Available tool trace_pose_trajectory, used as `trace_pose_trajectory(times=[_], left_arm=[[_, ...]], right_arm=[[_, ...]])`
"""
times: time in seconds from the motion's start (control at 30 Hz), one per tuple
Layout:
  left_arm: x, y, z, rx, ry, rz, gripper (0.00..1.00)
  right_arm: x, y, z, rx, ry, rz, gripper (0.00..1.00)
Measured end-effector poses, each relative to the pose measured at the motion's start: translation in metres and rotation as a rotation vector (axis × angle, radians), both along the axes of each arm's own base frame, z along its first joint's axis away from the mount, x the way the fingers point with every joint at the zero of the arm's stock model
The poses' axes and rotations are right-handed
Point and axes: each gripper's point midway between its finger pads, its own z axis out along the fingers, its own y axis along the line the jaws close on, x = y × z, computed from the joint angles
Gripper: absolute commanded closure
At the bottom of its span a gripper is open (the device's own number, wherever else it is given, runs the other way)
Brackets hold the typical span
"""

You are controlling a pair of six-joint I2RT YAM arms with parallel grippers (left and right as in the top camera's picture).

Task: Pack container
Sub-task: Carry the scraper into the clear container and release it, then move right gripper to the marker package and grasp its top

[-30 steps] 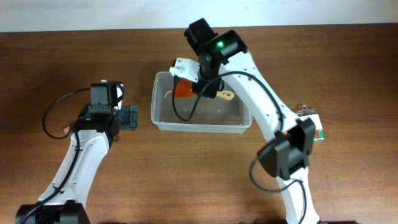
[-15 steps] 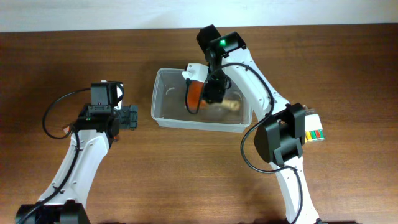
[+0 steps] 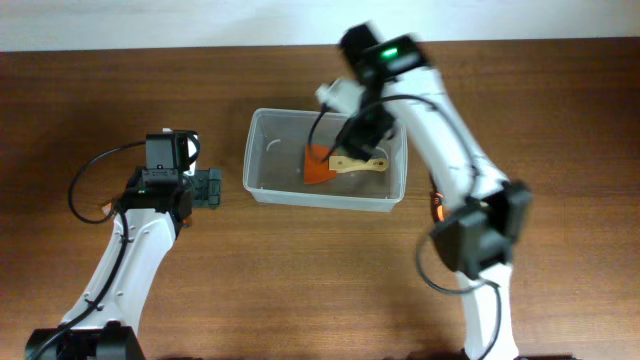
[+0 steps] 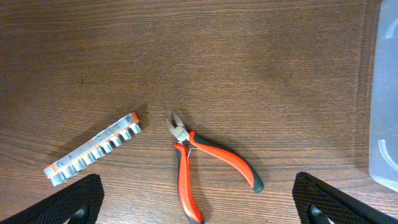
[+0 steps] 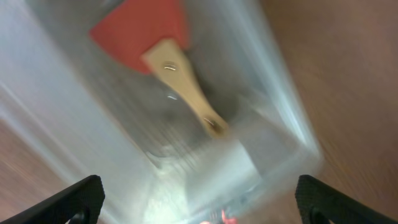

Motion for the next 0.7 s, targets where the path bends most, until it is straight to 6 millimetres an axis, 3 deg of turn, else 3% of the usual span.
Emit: trace_pose_trajectory(times=[0.17,0.27,0.43,0.6,0.7], left_arm=[[0.0,0.0,0.0,0.0,0.0,0.0,0.01],[0.0,0.0,0.0,0.0,0.0,0.0,0.01],[0.0,0.0,0.0,0.0,0.0,0.0,0.01],[0.0,0.0,0.0,0.0,0.0,0.0,0.01],[0.0,0.0,0.0,0.0,0.0,0.0,0.01]], right_arm=[[0.004,-0.08,0.094,0.141,-0.182,-0.385,0.01],[0.001,-0.135,0.125,0.171,-0.255,-0.576,0.01],[-0.013,-0.202,0.114,0.14,-0.187,-0.788,0.05],[-0.018,-0.252,0.076,0.111,-0.103,-0.933,0.07],[-0.02,-0.269,0.047,0.096,-0.054,-0.975,0.07]])
